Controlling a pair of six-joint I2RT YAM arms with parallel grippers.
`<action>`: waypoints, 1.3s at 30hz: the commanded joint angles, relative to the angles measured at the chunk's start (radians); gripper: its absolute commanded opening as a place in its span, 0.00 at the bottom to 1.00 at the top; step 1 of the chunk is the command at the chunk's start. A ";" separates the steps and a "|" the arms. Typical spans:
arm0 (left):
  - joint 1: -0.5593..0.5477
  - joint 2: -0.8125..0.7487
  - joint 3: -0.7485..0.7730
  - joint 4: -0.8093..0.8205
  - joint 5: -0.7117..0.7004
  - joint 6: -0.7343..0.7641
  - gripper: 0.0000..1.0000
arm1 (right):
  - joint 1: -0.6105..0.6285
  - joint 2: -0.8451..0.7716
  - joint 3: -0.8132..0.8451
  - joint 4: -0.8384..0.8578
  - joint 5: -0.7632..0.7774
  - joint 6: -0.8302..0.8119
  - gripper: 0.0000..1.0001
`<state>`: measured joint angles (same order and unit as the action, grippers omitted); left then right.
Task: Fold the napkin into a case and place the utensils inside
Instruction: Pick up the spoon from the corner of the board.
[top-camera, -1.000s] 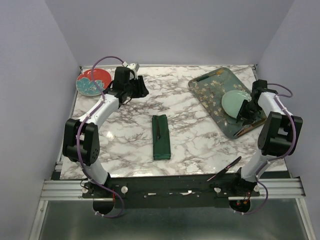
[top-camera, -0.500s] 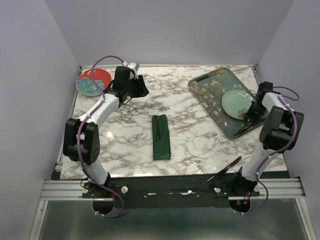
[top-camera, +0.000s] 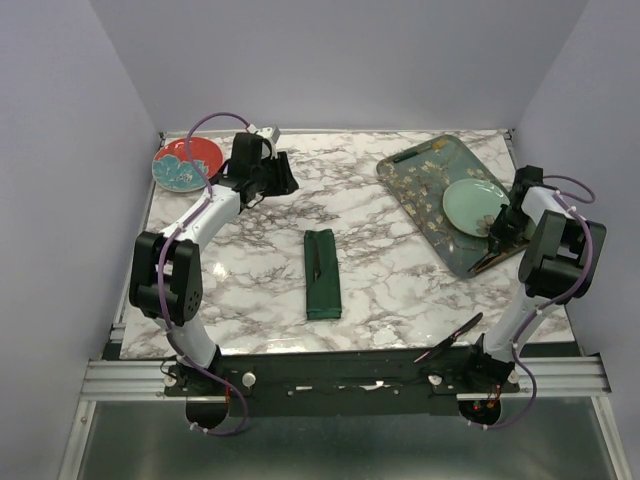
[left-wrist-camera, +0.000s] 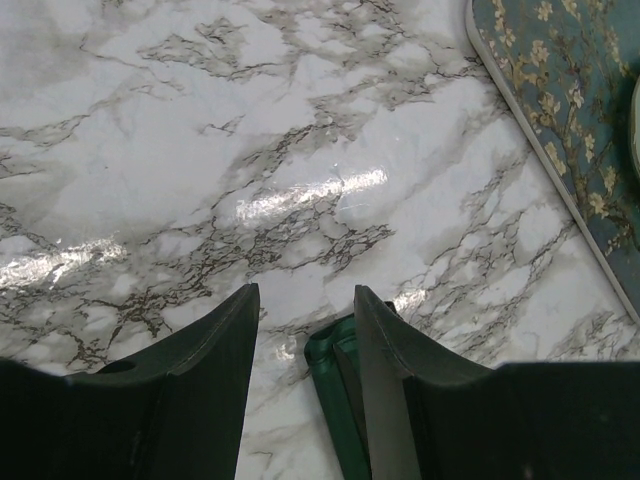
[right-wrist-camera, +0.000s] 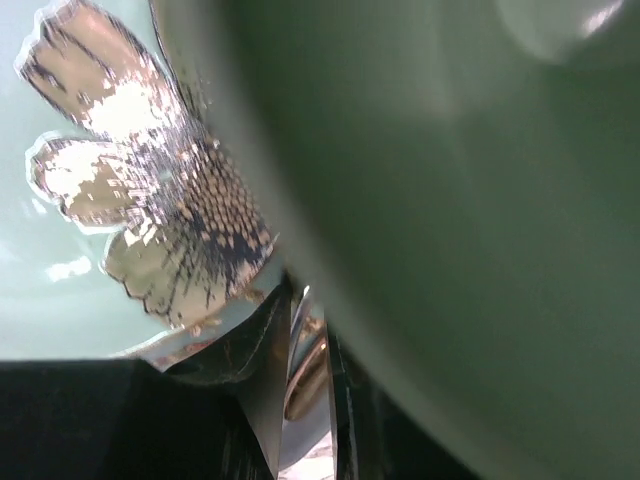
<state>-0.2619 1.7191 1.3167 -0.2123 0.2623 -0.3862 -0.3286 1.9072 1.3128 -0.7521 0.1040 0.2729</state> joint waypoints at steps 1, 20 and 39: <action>0.006 0.013 0.030 -0.007 -0.001 0.000 0.51 | -0.006 -0.039 -0.111 -0.026 -0.041 0.023 0.27; 0.006 0.004 0.044 -0.024 -0.015 -0.014 0.51 | -0.003 -0.115 -0.032 -0.108 -0.227 0.054 0.01; 0.006 -0.059 0.003 -0.019 -0.055 0.017 0.51 | 0.241 -0.369 -0.060 -0.063 -0.290 -0.061 0.00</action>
<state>-0.2619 1.7329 1.3441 -0.2276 0.2386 -0.3901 -0.1780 1.5429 1.2175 -0.8753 -0.1513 0.2939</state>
